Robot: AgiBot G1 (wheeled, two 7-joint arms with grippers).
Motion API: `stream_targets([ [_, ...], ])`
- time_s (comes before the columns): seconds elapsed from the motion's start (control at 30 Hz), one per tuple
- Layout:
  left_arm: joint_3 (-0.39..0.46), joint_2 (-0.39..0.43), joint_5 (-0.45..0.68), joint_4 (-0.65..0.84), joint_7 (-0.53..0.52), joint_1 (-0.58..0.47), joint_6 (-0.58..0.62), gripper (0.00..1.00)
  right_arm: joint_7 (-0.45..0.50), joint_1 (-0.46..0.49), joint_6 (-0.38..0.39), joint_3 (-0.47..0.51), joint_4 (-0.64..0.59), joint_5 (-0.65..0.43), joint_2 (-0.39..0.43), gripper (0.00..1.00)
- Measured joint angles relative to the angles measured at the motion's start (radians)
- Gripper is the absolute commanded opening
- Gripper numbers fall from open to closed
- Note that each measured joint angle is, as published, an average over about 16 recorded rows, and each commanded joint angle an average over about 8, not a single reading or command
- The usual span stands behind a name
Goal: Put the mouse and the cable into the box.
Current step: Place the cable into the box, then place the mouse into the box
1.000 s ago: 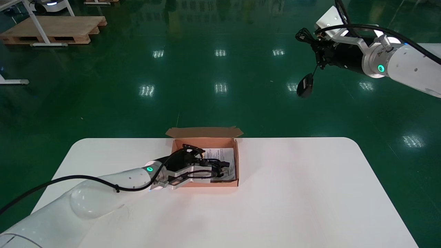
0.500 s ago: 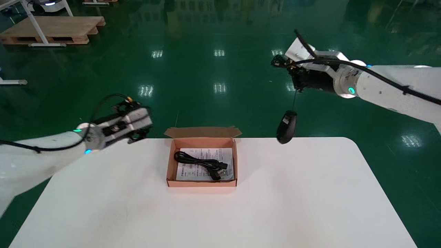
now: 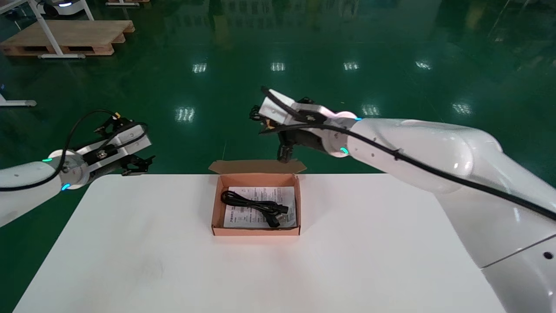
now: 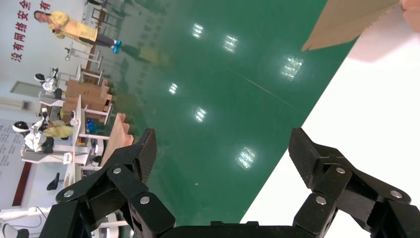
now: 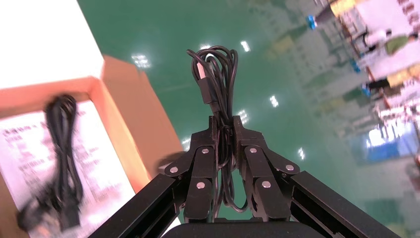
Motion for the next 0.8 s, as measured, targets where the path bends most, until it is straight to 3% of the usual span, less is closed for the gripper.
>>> stream_targets([
  [0.47, 0.034, -0.027, 0.106, -0.081, -0.158, 0.016, -0.004, 1.0, 0.089, -0.016, 0.186, -0.401, 0.11, 0.167, -0.026, 0.0],
  [0.73, 0.046, -0.038, 0.166, -0.118, -0.238, 0.023, -0.003, 1.0, 0.191, 0.007, 0.241, -0.55, 0.094, 0.198, -0.026, 0.0],
  [0.8, 0.048, -0.04, 0.179, -0.126, -0.255, 0.025, -0.002, 1.0, 0.213, 0.01, 0.253, -0.575, 0.079, 0.197, -0.026, 0.05],
])
